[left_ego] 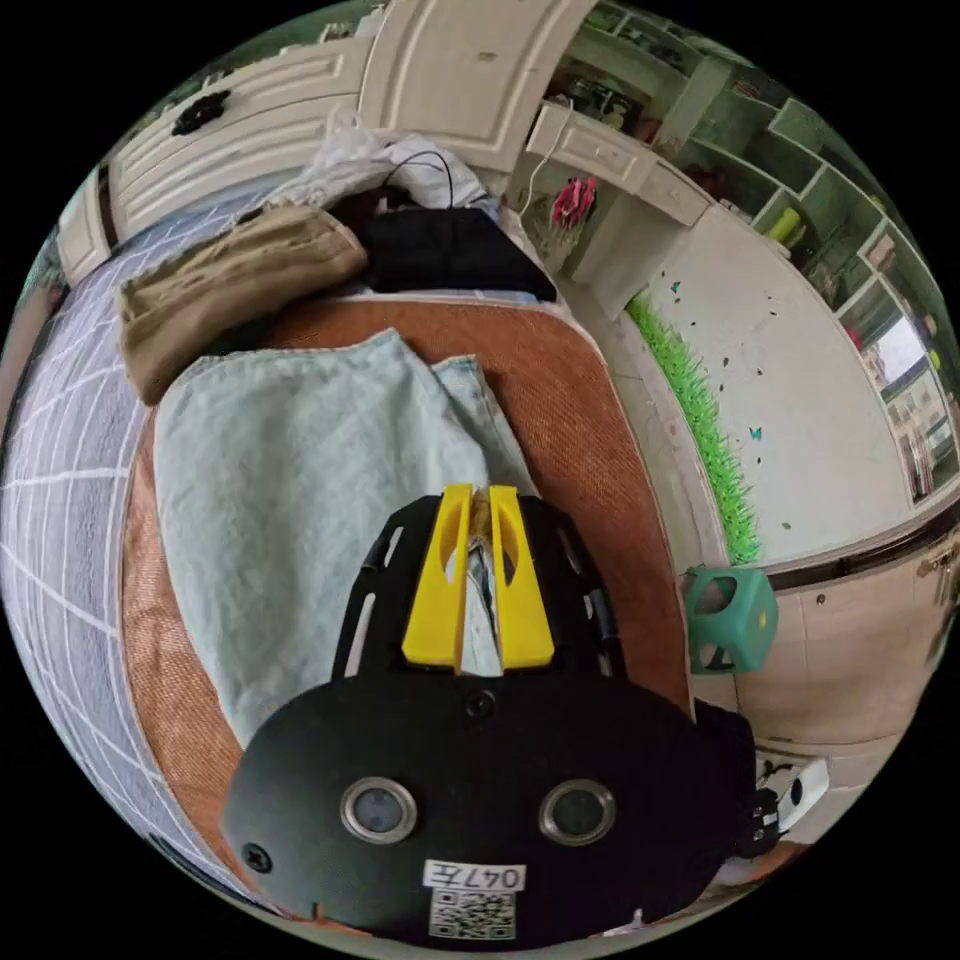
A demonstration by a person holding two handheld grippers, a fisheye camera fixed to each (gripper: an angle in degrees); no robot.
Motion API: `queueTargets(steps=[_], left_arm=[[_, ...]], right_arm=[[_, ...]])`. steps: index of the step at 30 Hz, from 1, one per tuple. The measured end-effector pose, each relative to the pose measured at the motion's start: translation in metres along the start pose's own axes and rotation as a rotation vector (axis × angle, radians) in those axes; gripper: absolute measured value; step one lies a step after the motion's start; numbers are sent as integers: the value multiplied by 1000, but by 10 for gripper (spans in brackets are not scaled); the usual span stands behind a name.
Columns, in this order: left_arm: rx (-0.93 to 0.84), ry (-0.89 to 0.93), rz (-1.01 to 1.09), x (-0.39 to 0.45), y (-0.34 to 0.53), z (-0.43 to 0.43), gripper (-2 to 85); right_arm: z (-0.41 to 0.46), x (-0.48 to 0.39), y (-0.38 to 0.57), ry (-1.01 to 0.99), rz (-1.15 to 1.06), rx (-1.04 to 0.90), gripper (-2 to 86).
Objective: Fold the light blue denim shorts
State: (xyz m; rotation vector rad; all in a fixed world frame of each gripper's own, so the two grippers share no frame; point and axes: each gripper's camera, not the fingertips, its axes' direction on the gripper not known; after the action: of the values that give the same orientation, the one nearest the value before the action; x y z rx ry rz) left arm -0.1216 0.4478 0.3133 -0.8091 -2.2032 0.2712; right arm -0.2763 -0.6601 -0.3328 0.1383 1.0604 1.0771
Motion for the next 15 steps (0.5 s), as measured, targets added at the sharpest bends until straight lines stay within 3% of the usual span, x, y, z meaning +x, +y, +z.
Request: queueTargets(steps=[4, 11, 15], left_arm=[[-11, 3, -58, -15, -29, -16, 32], [228, -45, -12, -22, -54, -186, 29], [113, -79, 92, -26, -63, -188, 30]], right_arm=[[-1, 18, -8, -40, 36, -38, -7], [-43, -17, -11, -84, -22, 98, -8], [-32, -28, -12, -26, -28, -4, -7]])
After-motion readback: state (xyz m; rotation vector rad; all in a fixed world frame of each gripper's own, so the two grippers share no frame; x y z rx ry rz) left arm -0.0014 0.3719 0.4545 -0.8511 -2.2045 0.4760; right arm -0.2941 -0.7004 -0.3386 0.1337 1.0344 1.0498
